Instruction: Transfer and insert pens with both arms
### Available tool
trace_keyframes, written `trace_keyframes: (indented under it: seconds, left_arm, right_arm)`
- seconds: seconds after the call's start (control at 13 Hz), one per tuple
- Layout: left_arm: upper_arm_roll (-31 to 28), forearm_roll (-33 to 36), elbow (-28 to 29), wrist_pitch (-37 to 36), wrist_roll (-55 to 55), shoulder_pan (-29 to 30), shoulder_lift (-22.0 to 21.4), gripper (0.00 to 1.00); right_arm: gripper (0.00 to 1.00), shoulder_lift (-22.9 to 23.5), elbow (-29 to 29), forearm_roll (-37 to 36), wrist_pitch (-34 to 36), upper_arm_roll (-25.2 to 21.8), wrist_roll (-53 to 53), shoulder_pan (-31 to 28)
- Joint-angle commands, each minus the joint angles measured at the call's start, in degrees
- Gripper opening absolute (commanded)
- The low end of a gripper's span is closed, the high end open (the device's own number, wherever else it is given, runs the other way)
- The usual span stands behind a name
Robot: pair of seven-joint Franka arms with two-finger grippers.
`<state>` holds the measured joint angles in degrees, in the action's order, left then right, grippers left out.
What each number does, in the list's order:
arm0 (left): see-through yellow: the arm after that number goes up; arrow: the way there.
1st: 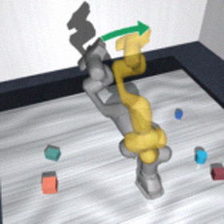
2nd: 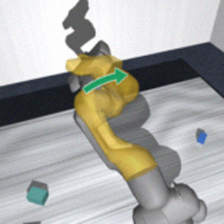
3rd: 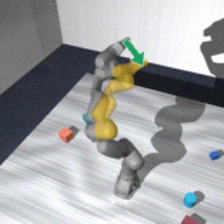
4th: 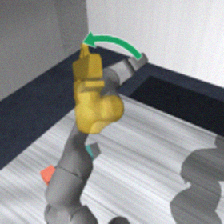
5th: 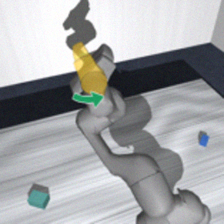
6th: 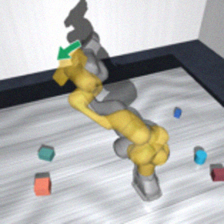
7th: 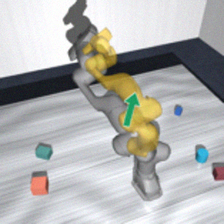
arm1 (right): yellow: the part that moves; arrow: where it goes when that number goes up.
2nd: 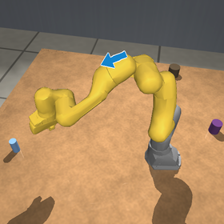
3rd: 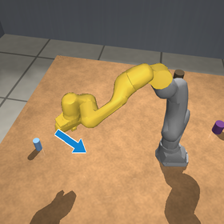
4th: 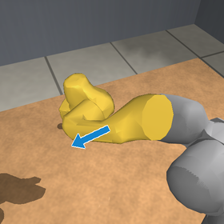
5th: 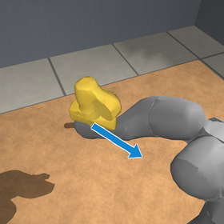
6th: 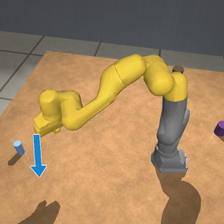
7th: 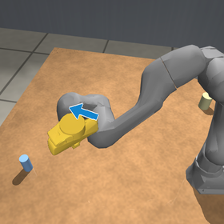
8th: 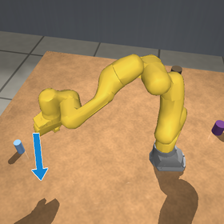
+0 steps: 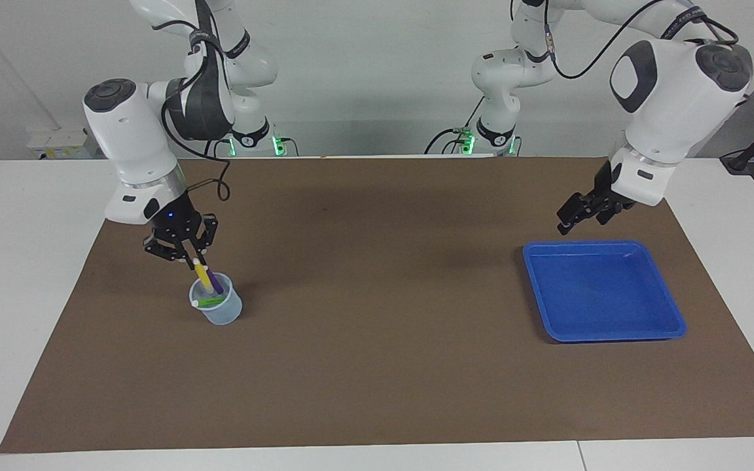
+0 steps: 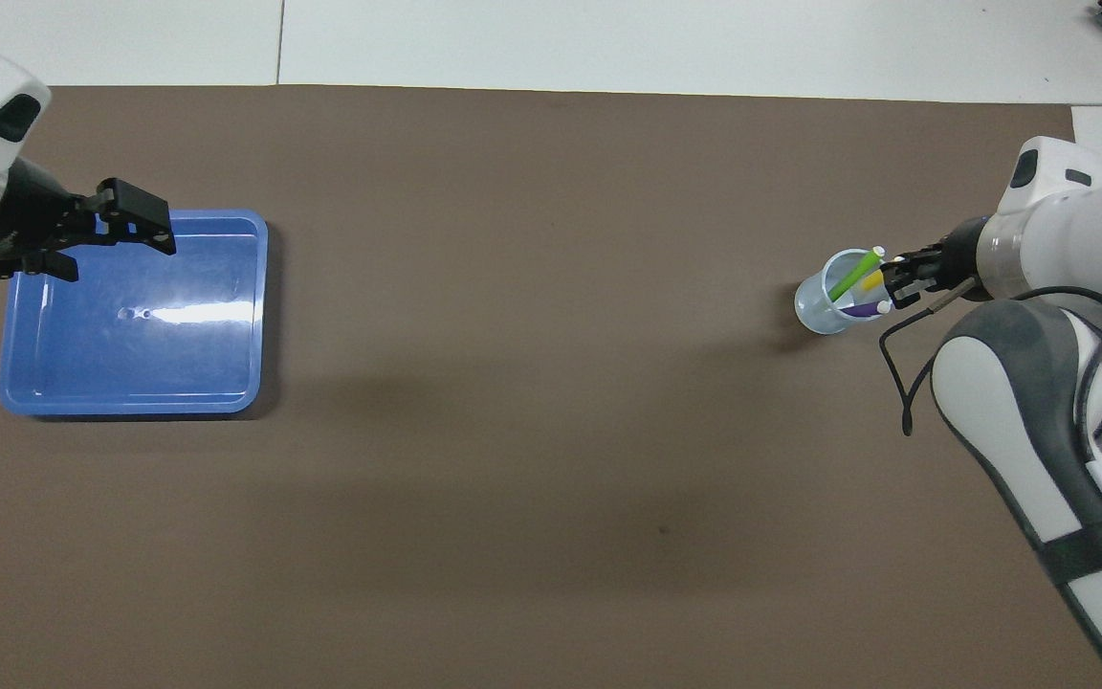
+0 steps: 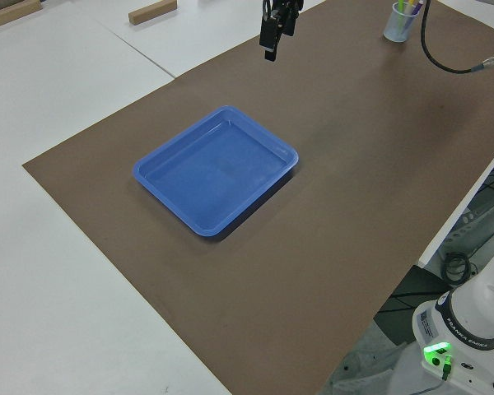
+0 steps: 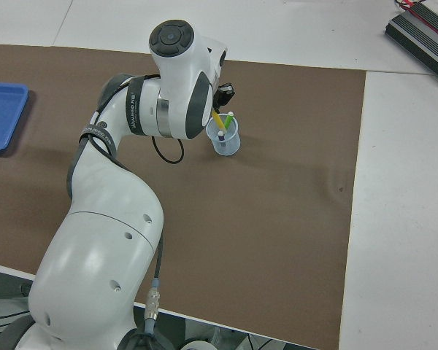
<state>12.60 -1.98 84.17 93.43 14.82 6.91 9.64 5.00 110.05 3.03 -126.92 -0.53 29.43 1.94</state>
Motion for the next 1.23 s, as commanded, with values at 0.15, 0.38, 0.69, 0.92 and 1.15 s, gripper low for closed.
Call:
trace_keyframes:
  seconds: [0.15, 0.38, 0.69, 0.92, 1.15]
  left_arm:
    - [0.6, 4.2, -4.4, -9.7, -6.5, 0.0, -5.3, 1.00]
    - [0.7, 3.8, -3.9, -11.6, -8.0, -0.2, -7.3, 1.00]
    - [0.8, 3.2, 4.7, -6.6, -10.2, -0.3, -13.2, 1.00]
    - [1.0, 3.2, 4.6, -6.4, -10.4, 0.4, -13.3, 1.00]
    - [1.1, 3.2, 4.5, -6.1, -9.8, -0.3, -13.2, 1.00]
  right_arm:
    - [1.00, -0.4, 0.9, -0.3, -0.5, 0.7, -0.3, -0.9]
    - [1.00, -1.7, -0.2, -0.2, 3.0, 0.8, -2.4, -0.4]
    - [1.00, -4.6, -5.8, -0.3, 14.6, 0.7, -3.1, -0.4]
    - [1.00, -8.0, -11.3, -0.2, 26.3, 0.4, -3.1, -1.1]
    - [1.00, -13.1, -13.9, -0.3, 37.2, 0.5, -10.9, -1.0]
